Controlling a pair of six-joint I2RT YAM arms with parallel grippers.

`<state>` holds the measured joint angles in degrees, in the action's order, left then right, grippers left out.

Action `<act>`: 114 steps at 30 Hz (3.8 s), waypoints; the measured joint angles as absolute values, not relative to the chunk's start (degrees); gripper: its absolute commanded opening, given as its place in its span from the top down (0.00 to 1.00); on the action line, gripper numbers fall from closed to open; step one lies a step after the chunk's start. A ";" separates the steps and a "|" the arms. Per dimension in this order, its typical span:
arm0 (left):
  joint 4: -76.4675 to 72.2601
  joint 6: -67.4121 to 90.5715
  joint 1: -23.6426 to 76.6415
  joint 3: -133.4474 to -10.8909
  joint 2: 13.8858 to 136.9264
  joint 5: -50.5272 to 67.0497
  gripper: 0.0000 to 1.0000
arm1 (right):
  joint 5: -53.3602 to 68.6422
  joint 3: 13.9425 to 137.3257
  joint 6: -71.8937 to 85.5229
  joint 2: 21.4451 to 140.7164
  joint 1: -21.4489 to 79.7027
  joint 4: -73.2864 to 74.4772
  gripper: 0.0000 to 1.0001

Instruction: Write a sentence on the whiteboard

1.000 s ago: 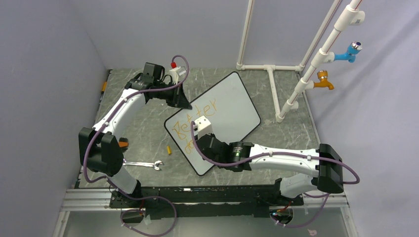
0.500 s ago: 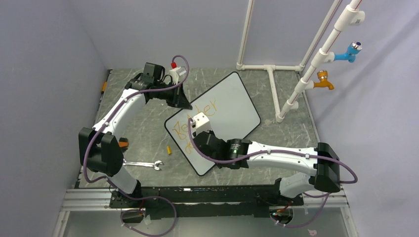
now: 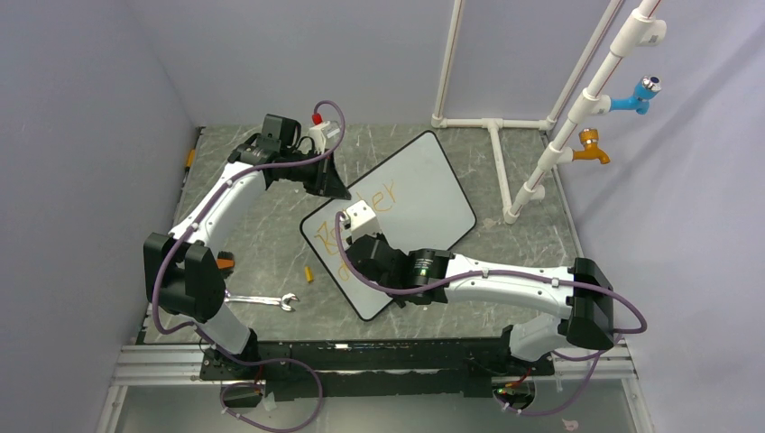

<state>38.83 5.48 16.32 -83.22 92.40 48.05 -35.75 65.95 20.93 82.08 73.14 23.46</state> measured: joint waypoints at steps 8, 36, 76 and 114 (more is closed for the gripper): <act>38.83 5.45 16.25 -83.13 92.40 47.99 1.00 | -35.33 65.78 21.34 82.06 73.08 23.46 1.00; 38.41 5.45 15.77 -82.72 92.05 47.92 1.00 | -26.11 61.93 24.38 80.75 75.35 24.67 1.00; 37.34 6.83 15.68 -80.77 89.69 47.92 1.00 | -23.44 62.30 22.06 70.81 65.65 23.90 1.00; 36.93 7.14 15.44 -79.66 88.68 47.53 1.00 | -21.30 62.13 21.87 76.69 63.92 18.61 1.00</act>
<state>36.93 7.14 15.44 -79.66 88.68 47.53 -21.30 62.13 21.87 76.69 63.92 18.61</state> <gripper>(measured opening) 0.035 0.122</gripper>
